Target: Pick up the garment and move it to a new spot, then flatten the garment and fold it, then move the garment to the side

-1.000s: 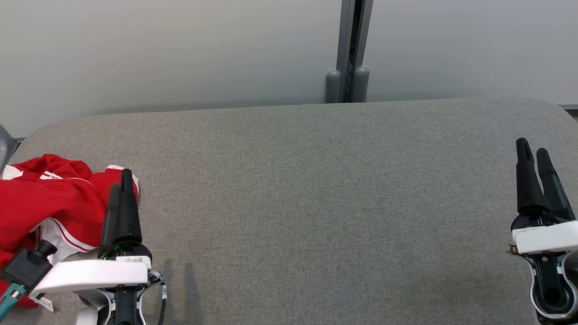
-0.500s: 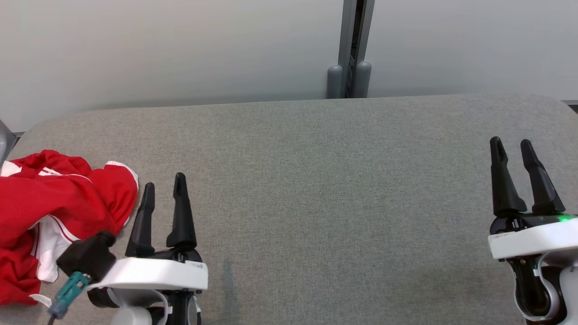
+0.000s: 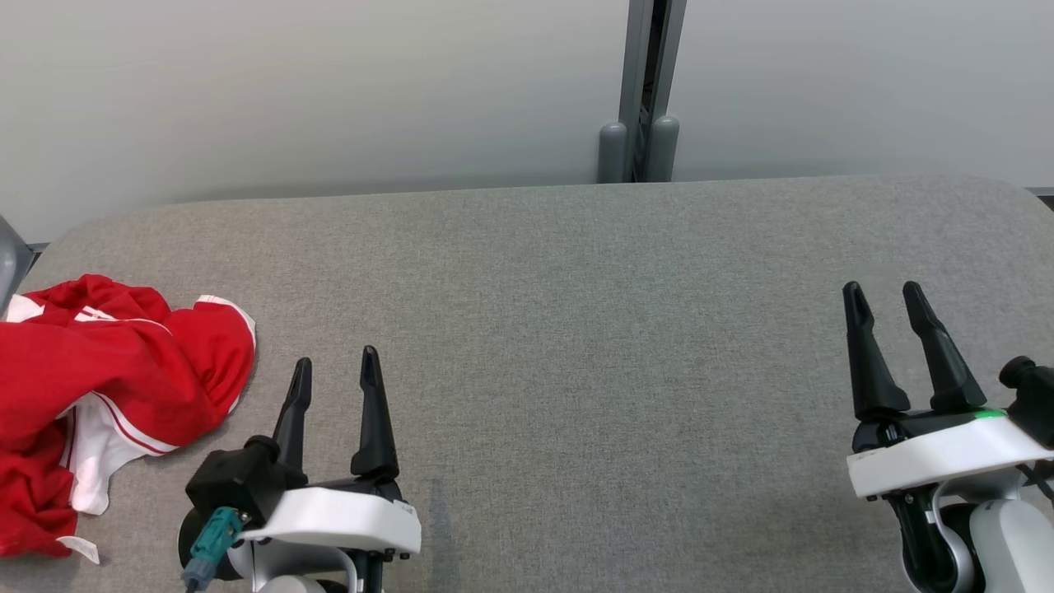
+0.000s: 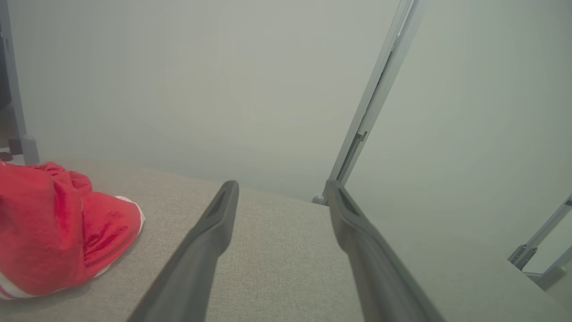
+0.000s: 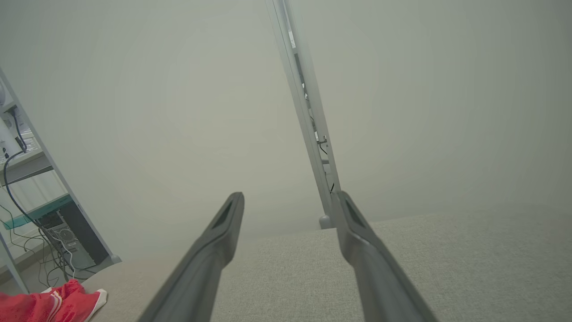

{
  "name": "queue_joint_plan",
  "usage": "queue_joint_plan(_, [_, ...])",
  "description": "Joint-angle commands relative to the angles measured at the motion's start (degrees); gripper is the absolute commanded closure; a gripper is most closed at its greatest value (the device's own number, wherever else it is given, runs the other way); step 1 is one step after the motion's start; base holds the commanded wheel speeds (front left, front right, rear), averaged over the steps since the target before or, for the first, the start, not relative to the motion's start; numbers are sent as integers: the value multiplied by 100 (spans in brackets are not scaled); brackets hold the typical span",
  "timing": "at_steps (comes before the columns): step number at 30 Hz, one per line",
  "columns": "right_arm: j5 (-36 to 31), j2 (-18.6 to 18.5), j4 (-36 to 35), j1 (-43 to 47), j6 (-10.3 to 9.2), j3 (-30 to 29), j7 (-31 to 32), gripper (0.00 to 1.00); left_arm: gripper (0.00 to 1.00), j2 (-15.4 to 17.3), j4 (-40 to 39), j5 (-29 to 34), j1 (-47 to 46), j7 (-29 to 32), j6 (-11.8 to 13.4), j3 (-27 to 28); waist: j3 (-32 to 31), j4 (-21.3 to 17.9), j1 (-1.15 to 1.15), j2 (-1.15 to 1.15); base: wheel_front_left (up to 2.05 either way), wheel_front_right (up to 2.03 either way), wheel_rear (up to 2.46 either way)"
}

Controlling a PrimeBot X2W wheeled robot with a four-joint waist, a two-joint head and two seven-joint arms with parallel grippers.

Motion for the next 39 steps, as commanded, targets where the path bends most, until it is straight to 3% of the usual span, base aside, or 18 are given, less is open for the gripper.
queue_joint_plan(1, [-135,-44,-6,-22,7,34,-65,0,0,26,-12,101,18,-49,40,-21,-5,-5,0,0,0,0,0])
queue_joint_plan(18, [-1071,34,739,102,9,385,-321,0,0,33,481,688,291,-227,163,-128,-193,-102,0,0,0,0,0])
queue_joint_plan(35, [-1324,80,753,75,11,441,-530,0,0,38,250,1003,366,-364,328,-169,-119,-100,0,0,0,0,0])
queue_joint_plan(39, [-1215,115,784,68,11,382,-577,0,0,40,192,887,396,-405,256,-164,-96,-97,0,0,0,0,0])
